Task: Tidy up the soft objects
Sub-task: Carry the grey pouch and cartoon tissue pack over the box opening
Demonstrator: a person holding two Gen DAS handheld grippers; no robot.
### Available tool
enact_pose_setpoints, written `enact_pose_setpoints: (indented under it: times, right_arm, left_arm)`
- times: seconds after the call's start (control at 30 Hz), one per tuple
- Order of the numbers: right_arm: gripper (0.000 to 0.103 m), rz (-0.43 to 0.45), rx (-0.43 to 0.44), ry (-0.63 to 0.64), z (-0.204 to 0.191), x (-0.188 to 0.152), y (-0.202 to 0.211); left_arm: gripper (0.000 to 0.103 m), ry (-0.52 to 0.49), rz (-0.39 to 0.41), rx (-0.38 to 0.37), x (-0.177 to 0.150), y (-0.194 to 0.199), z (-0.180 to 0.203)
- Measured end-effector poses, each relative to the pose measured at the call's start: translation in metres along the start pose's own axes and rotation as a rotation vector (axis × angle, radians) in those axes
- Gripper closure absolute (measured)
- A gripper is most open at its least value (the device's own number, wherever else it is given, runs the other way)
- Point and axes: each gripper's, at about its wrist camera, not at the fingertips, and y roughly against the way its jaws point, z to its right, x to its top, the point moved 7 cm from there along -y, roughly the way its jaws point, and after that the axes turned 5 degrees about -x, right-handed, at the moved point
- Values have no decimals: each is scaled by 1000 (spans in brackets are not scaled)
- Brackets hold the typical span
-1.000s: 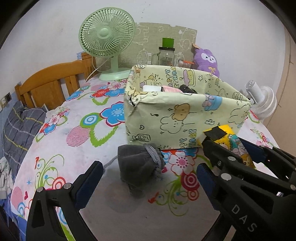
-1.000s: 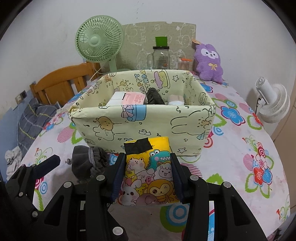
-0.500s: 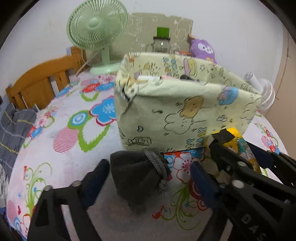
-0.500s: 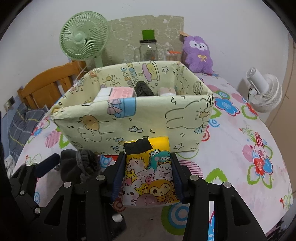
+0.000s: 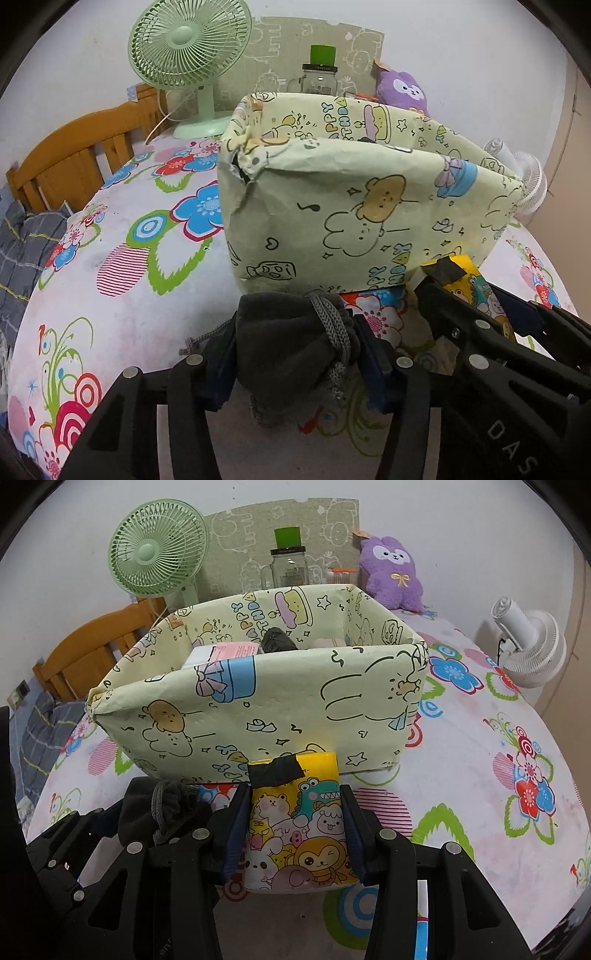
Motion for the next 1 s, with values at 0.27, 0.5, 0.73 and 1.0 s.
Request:
enact_pose_setpoints:
  times: [0.27, 0.5, 0.73, 1.0]
  right_arm:
    - [53, 24, 16, -12, 7, 0, 15]
    - [53, 67, 26, -12, 14, 8, 39]
    - [53, 104, 36, -5, 20, 17, 62]
    - [53, 161, 51, 14, 25, 33, 92]
  left_arm:
    - [46, 6, 26, -6, 2, 16, 11]
    - [47, 1, 66, -4, 10, 37, 22]
    - [47, 7, 104, 0, 18, 58, 32]
    - [47, 14, 161, 6, 34, 86, 42]
